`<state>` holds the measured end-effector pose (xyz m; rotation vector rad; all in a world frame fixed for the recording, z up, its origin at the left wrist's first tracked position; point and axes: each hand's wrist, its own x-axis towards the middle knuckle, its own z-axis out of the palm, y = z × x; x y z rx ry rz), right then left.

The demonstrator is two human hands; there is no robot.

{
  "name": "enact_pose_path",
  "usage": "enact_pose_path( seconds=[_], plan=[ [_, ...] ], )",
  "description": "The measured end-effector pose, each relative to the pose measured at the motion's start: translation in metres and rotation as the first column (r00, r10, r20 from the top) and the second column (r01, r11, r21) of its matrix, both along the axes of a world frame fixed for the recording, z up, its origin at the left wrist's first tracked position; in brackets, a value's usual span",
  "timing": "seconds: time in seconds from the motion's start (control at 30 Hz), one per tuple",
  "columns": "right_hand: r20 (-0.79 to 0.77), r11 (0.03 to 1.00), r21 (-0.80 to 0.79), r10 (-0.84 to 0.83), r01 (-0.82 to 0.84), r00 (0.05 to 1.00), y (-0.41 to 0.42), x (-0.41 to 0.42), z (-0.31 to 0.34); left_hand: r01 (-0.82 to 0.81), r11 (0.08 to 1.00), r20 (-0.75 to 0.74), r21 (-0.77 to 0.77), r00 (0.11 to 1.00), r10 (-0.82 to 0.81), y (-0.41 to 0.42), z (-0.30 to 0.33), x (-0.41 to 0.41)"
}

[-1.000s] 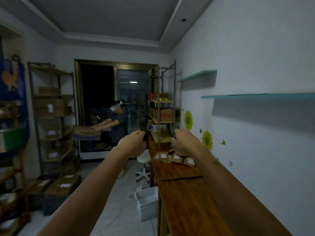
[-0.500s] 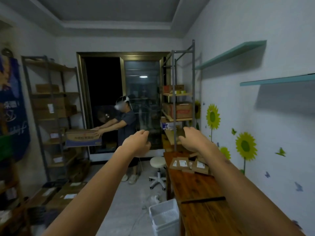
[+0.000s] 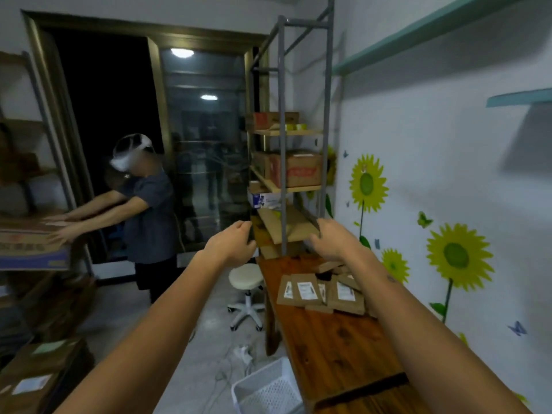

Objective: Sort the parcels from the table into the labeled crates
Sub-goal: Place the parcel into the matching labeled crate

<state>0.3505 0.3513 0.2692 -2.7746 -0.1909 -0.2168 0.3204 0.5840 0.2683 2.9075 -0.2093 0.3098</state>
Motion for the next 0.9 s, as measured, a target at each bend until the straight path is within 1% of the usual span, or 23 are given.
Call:
enact_pose_path(
  seconds=[0.07, 0.1, 0.17, 0.27, 0.3, 0.37, 0.5, 0.57, 0.6, 0.67, 0.77, 0.83, 0.9],
  plan=[
    [0.004, 1.000, 0.006, -0.024, 0.024, 1.000, 0.006, 0.046, -0.013, 0.023, 0.999, -0.001, -0.027, 1.000, -0.023, 0.009, -0.017, 0.054],
    [-0.016, 0.998, 0.037, -0.054, 0.054, 0.998, 0.011, 0.073, -0.025, 0.029, 0.999, -0.040, -0.028, 0.999, -0.030, 0.014, -0.029, 0.087],
    [-0.020, 0.995, 0.039, -0.093, 0.094, 0.995, 0.015, 0.108, -0.040, 0.045, 0.998, -0.083, -0.042, 0.995, -0.048, 0.021, -0.049, 0.148],
    [-0.087, 0.980, 0.072, -0.182, 0.188, 0.980, 0.009, 0.165, -0.068, 0.122, 0.988, -0.160, -0.097, 0.978, -0.137, 0.016, -0.082, 0.233],
    [-0.103, 0.976, 0.064, -0.202, 0.209, 0.974, 0.005, 0.176, -0.076, 0.139, 0.984, -0.183, -0.111, 0.970, -0.158, 0.013, -0.090, 0.247],
    [-0.151, 0.954, 0.112, -0.260, 0.277, 0.954, -0.005, 0.212, -0.099, 0.178, 0.975, -0.227, -0.133, 0.952, -0.205, 0.002, -0.115, 0.292],
    [-0.239, 0.918, 0.165, -0.318, 0.361, 0.918, -0.024, 0.277, -0.154, 0.243, 0.962, -0.342, -0.122, 0.900, -0.271, -0.021, -0.170, 0.374],
    [-0.251, 0.913, 0.157, -0.332, 0.377, 0.909, -0.035, 0.308, -0.193, 0.264, 0.957, -0.397, -0.123, 0.870, -0.291, -0.037, -0.200, 0.405],
    [-0.278, 0.916, 0.139, -0.329, 0.377, 0.902, -0.038, 0.319, -0.211, 0.271, 0.951, -0.413, -0.151, 0.857, -0.309, -0.044, -0.215, 0.416],
    [-0.345, 0.913, 0.108, -0.336, 0.392, 0.876, -0.048, 0.351, -0.258, 0.248, 0.951, -0.496, -0.184, 0.812, -0.308, -0.064, -0.258, 0.445],
    [-0.432, 0.852, 0.228, -0.346, 0.472, 0.833, -0.050, 0.379, -0.314, 0.203, 0.967, -0.635, -0.156, 0.729, -0.256, -0.085, -0.307, 0.472],
    [-0.475, 0.842, 0.245, -0.328, 0.481, 0.816, -0.048, 0.396, -0.347, 0.164, 0.975, -0.699, -0.150, 0.680, -0.222, -0.097, -0.332, 0.491],
    [-0.503, 0.840, 0.229, -0.330, 0.492, 0.799, -0.048, 0.413, -0.374, 0.127, 0.980, -0.734, -0.153, 0.649, -0.199, -0.111, -0.345, 0.507]
  ],
)
